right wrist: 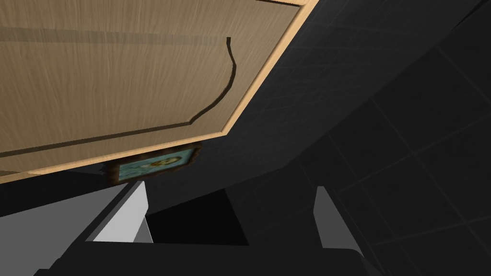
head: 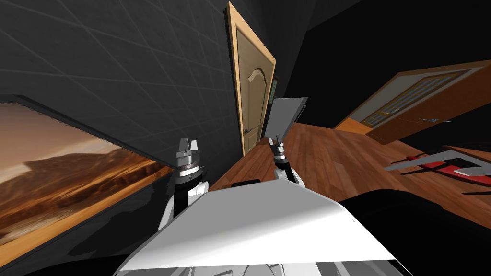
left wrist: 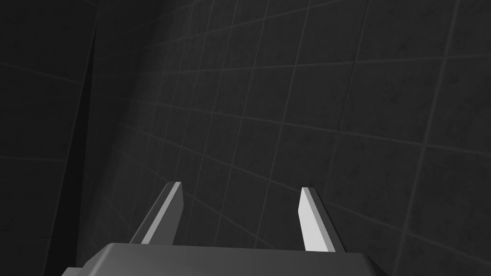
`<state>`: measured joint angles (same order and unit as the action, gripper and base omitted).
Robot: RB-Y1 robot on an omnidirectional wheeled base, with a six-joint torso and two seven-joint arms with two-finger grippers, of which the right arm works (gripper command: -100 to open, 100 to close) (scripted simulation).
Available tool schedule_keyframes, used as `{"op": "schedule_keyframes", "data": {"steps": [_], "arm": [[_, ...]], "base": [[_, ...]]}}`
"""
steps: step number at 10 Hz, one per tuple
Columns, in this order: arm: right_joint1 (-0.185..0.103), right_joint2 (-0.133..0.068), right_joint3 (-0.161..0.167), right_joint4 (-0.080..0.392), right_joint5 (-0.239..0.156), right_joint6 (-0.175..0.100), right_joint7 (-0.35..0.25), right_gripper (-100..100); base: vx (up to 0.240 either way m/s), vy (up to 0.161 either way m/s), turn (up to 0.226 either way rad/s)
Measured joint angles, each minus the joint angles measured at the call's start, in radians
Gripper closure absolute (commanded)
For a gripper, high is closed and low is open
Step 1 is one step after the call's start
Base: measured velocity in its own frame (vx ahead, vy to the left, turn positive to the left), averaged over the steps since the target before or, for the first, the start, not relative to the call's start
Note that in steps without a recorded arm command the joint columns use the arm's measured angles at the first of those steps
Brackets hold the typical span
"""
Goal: Pull the door open
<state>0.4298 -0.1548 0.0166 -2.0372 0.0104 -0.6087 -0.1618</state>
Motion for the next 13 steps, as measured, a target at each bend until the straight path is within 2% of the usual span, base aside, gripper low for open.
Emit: {"op": "schedule_keyframes", "data": {"steps": [3,5,7,8,13], "arm": [[-0.033,-0.027,0.015,0.079,-0.016,-0.012,-0.007,-100],[-0.046,-0.034,0.026,0.123,-0.02,-0.022,-0.008,-100],[-0.081,-0.055,0.035,0.197,-0.033,-0.034,-0.015,-100],[-0.085,-0.067,0.043,0.23,-0.04,-0.046,-0.019,-100],[-0.136,-0.124,0.08,0.392,-0.074,-0.082,-0.036,-100]], "base": [[0.073,-0.048,0.122],[0.057,-0.038,0.115],[0.09,-0.046,0.178],[0.083,-0.054,0.156],[0.077,-0.071,0.141]]}}
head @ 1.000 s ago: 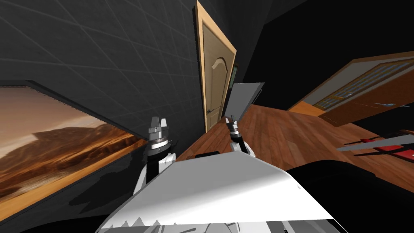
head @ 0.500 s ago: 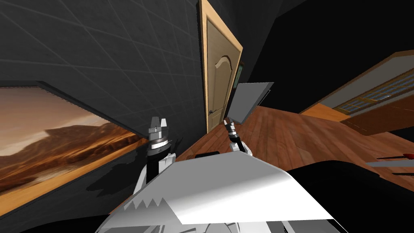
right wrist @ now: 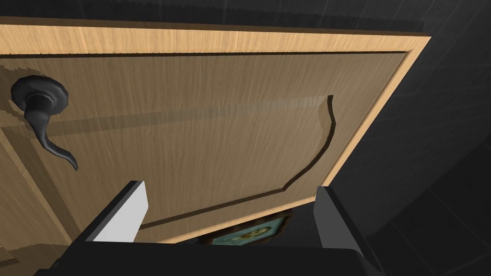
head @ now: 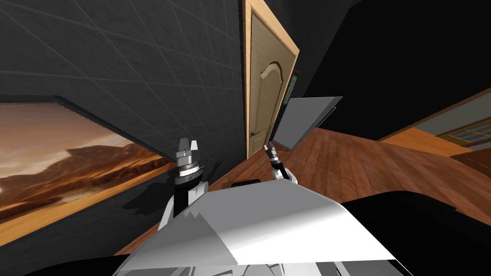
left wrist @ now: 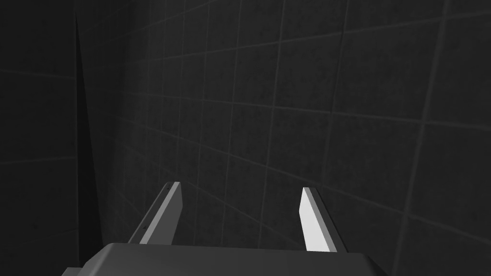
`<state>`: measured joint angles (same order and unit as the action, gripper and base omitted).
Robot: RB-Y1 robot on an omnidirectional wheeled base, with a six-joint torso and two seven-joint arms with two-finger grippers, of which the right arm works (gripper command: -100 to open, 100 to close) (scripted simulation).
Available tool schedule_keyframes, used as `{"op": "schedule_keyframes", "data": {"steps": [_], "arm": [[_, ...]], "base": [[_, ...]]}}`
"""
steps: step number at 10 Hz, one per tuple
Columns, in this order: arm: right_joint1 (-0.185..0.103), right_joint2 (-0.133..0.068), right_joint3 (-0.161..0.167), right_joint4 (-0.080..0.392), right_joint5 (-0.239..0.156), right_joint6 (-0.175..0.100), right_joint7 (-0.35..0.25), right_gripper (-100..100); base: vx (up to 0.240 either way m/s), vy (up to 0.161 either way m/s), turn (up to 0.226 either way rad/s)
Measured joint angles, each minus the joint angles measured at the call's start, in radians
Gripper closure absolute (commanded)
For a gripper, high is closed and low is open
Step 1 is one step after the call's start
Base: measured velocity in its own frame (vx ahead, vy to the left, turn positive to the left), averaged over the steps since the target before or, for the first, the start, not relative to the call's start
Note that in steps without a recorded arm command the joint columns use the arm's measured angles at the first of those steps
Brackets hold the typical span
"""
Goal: Pull the door open
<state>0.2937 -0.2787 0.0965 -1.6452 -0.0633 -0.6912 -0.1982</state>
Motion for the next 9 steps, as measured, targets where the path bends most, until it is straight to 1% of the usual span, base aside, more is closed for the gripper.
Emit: {"op": "schedule_keyframes", "data": {"steps": [2,3,5,6,7,9], "arm": [[-0.011,-0.015,0.007,0.043,-0.008,-0.008,-0.006,-100],[-0.025,-0.028,0.012,0.073,-0.016,-0.011,-0.011,-100],[-0.048,-0.043,0.022,0.125,-0.026,-0.02,-0.016,-100],[-0.051,-0.056,0.025,0.146,-0.032,-0.022,-0.022,-100],[-0.06,-0.064,0.033,0.173,-0.037,-0.029,-0.024,-100],[-0.077,-0.072,0.042,0.22,-0.044,-0.037,-0.024,-100]], "base": [[0.059,-0.039,0.126],[0.071,-0.069,0.215],[0.044,-0.051,0.065],[0.073,-0.056,0.187],[0.049,-0.051,0.062],[0.048,-0.05,0.122]]}}
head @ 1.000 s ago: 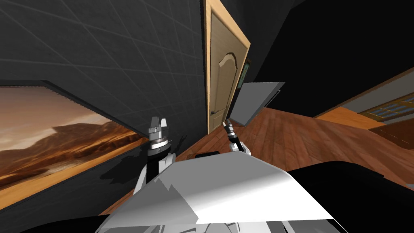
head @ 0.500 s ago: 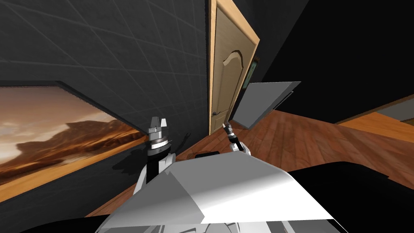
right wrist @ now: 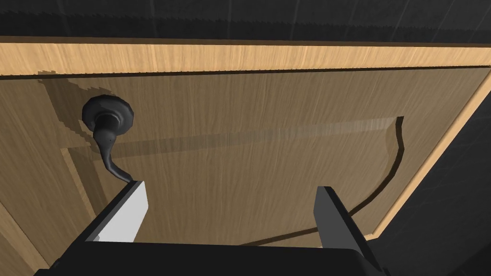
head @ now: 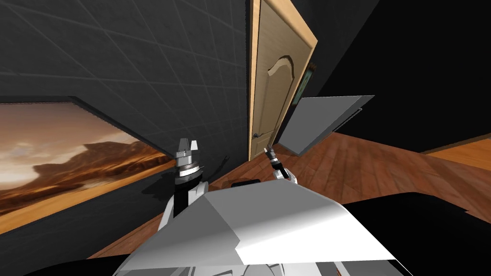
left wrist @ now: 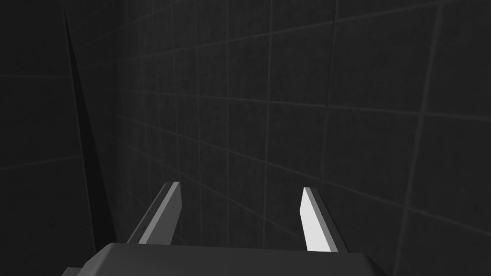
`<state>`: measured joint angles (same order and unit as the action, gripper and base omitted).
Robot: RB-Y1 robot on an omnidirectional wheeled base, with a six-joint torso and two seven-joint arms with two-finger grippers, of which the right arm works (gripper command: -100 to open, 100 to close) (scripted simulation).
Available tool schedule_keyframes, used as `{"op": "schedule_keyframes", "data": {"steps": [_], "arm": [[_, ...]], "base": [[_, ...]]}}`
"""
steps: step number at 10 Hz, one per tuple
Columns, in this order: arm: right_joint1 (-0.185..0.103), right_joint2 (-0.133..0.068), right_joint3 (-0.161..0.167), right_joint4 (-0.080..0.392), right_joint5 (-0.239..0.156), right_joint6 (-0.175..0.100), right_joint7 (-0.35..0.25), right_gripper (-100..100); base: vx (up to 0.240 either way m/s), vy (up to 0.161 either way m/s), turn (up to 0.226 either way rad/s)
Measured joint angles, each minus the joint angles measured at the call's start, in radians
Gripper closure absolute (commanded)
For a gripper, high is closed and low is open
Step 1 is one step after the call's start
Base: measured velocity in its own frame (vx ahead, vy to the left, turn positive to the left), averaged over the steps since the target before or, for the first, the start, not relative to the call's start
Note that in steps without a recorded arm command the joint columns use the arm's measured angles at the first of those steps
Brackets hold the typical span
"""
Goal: Pull the door open
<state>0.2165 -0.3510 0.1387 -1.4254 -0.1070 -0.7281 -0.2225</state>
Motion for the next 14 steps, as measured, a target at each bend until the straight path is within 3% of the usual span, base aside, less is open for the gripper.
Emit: {"op": "schedule_keyframes", "data": {"steps": [10,14], "arm": [[-0.09,-0.083,0.055,0.274,-0.05,-0.062,-0.027,-100],[-0.108,-0.114,0.072,0.343,-0.069,-0.072,-0.034,-100]], "base": [[0.052,-0.063,0.122],[0.041,-0.056,0.082]]}}
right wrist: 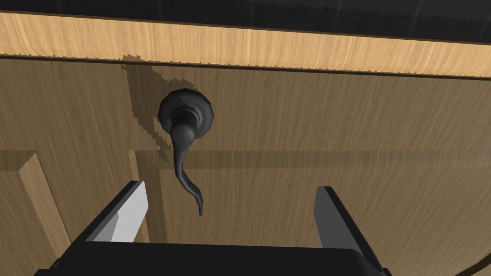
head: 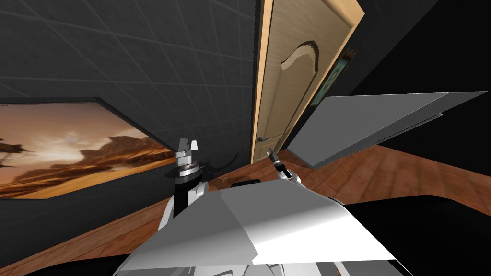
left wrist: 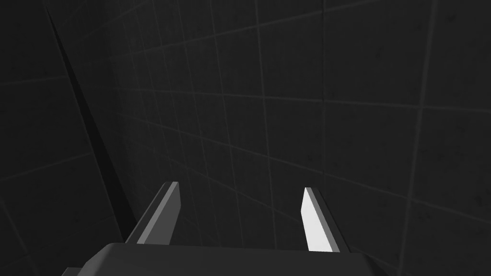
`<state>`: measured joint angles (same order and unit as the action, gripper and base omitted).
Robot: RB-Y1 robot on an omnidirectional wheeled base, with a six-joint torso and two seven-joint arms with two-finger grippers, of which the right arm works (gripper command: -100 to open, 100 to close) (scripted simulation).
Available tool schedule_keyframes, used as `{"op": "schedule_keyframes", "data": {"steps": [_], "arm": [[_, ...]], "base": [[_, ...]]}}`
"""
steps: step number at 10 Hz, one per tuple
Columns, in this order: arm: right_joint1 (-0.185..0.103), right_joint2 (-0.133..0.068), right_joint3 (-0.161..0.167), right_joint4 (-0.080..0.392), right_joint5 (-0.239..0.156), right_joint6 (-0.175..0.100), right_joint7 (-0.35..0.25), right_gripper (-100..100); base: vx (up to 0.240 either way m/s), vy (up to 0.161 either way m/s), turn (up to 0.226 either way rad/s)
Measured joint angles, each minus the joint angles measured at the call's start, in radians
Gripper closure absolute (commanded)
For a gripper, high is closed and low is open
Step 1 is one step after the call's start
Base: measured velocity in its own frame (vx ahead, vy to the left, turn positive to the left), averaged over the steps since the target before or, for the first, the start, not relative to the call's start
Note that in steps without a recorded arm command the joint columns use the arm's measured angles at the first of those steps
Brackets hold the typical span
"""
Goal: Pull the door open
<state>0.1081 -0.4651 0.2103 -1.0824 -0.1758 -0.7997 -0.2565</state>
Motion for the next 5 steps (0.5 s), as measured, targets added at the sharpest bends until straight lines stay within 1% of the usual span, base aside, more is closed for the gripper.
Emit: {"op": "schedule_keyframes", "data": {"steps": [1,2,4,5], "arm": [[-0.009,-0.005,0.003,0.022,-0.002,-0.007,-0.003,-100],[-0.011,-0.012,0.005,0.033,-0.006,-0.009,-0.006,-100],[-0.03,-0.022,0.016,0.085,-0.014,-0.019,-0.008,-100],[-0.04,-0.035,0.021,0.115,-0.02,-0.027,-0.013,-100]], "base": [[0.027,-0.031,0.066],[0.041,-0.05,0.129],[0.06,-0.073,0.133],[0.05,-0.089,0.1]]}}
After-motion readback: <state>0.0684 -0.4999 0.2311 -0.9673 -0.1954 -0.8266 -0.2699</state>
